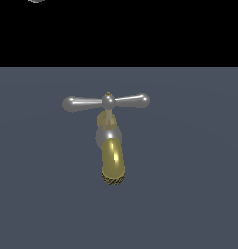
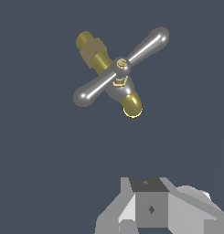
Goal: Turn on the faucet by rotating a designated handle.
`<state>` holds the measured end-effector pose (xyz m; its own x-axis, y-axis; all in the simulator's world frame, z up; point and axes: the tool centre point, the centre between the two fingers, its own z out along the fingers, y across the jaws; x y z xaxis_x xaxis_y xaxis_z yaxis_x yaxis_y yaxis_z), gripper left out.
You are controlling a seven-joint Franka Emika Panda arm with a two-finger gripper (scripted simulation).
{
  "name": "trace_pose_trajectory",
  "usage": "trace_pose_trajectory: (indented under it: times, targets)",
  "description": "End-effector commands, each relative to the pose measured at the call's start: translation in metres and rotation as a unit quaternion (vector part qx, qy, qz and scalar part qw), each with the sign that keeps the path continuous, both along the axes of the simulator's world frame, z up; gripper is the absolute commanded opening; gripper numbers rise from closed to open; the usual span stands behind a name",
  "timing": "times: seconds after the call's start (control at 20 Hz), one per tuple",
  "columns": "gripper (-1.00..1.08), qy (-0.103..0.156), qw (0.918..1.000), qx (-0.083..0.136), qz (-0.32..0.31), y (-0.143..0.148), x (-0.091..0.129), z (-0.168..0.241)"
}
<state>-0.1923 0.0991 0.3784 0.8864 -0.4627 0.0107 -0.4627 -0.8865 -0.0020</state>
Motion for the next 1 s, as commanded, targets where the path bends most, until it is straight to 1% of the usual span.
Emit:
trace_pose_trajectory:
  times: [0.0,0.2,0.45,0.7,0.95]
  targets:
    - [-1.0,0.0,0.9996,0.001,-0.028,0.007,0.008,-0.011]
    - [-1.0,0.001,0.9975,0.002,-0.071,0.018,0.022,-0.029]
    - [-1.0,0.001,0.9923,0.003,-0.124,0.029,0.041,-0.051]
    - [-1.0,0.002,0.9846,0.005,-0.175,0.037,0.06,-0.072]
    - [-1.0,0.002,0.9747,0.006,-0.223,0.043,0.079,-0.092]
